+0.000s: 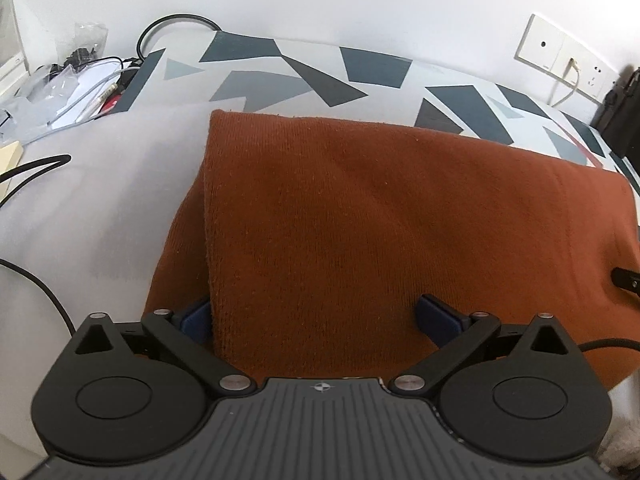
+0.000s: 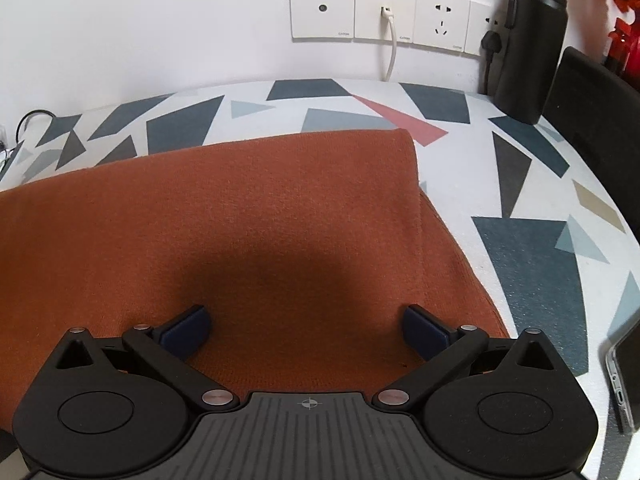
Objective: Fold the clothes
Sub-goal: 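Press both open grippers on the folded garment to flatten it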
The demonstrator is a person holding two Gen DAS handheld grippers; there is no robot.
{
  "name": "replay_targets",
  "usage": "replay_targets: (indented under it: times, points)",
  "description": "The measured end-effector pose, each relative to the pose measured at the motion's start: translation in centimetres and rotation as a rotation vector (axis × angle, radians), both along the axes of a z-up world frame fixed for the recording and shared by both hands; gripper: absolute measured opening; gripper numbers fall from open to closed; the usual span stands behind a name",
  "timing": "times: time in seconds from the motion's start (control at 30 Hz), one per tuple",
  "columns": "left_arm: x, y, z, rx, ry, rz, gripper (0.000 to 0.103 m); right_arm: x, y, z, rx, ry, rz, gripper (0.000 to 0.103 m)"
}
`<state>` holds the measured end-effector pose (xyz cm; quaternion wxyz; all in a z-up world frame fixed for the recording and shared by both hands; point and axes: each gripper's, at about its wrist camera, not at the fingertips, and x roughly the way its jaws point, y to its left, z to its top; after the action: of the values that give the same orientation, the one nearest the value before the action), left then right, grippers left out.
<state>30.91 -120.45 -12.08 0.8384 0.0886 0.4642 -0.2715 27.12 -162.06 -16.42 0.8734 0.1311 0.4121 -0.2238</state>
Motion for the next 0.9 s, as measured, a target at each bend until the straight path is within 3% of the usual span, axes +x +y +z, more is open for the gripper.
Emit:
replay_targets:
  times: [0.63,0.9]
  points:
    - [-0.4,0.0,-0.23,-0.014,-0.029,0.047,0.103,-0.01,0.22,-0.3,-0.004,-0.028,-0.04,0.102]
    - [-0.01,-0.44,-0.08,0.002,-0.004,0.078,0.103,0.12,0.17,-0.23,0.001,-0.018,-0.042,0.102]
